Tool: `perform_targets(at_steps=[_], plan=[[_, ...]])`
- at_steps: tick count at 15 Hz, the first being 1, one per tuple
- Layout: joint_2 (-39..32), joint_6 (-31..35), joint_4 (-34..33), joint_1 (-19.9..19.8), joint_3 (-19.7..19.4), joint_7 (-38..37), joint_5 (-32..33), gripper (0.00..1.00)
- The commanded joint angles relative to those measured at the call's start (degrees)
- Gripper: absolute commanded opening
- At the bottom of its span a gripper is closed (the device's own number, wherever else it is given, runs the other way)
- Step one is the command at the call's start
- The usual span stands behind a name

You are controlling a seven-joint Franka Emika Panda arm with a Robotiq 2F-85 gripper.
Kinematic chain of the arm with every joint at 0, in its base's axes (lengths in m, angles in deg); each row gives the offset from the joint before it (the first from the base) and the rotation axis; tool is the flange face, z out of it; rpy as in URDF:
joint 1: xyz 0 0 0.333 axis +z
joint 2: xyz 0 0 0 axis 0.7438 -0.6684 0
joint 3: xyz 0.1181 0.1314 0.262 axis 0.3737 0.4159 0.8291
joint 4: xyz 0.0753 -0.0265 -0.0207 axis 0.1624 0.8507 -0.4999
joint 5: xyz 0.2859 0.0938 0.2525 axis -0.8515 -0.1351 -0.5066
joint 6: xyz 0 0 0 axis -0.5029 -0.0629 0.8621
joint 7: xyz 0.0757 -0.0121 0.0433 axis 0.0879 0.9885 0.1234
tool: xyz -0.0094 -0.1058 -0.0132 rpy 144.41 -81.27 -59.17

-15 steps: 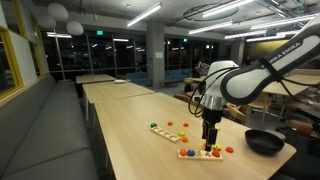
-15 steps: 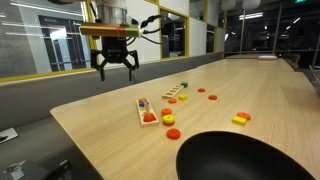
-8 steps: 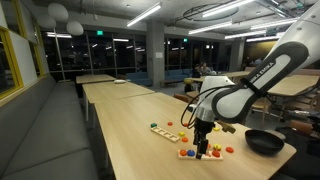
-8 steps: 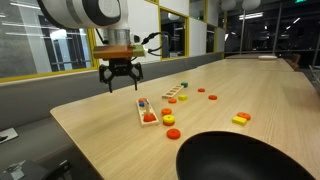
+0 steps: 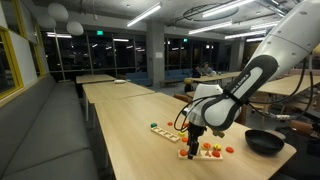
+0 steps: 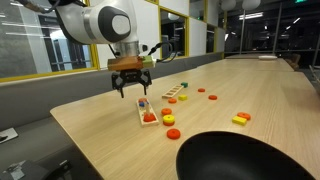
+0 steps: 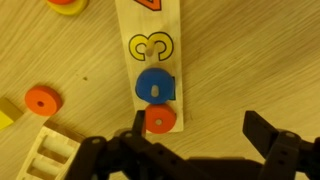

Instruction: Remove the blue ring from the wooden platform

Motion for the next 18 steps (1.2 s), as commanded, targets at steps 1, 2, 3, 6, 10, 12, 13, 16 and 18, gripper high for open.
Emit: perform_targets(at_steps=[1,2,3,6,10,12,13,16,18], plan=[[-3.85,2.20,-3.74,-3.52,2.23,-0.31,0.74,1.00],[-4.55,2.52,-4.41,-4.23,2.53,-0.31,0.81,1.00],[-5.29,2.81,-5.13,-5.02,2.74,-0.23,1.09,1.00],[-6.72,1.96,-7.06,-7.05,2.94,-1.07,3.47,1.00],[-6.10,-1.63,-7.10,-9.09,3.20,-0.14,6.10,1.00],[-5.40,-4.32,-6.68,-9.53,3.44,0.22,6.32,1.00],[-5.23,-5.47,-6.62,-9.62,3.59,0.34,6.29,1.00],[-5.07,-8.62,-6.68,-9.75,4.23,0.88,5.59,1.00],[-5.43,-9.27,-6.87,-9.66,4.49,0.79,5.58,1.00]])
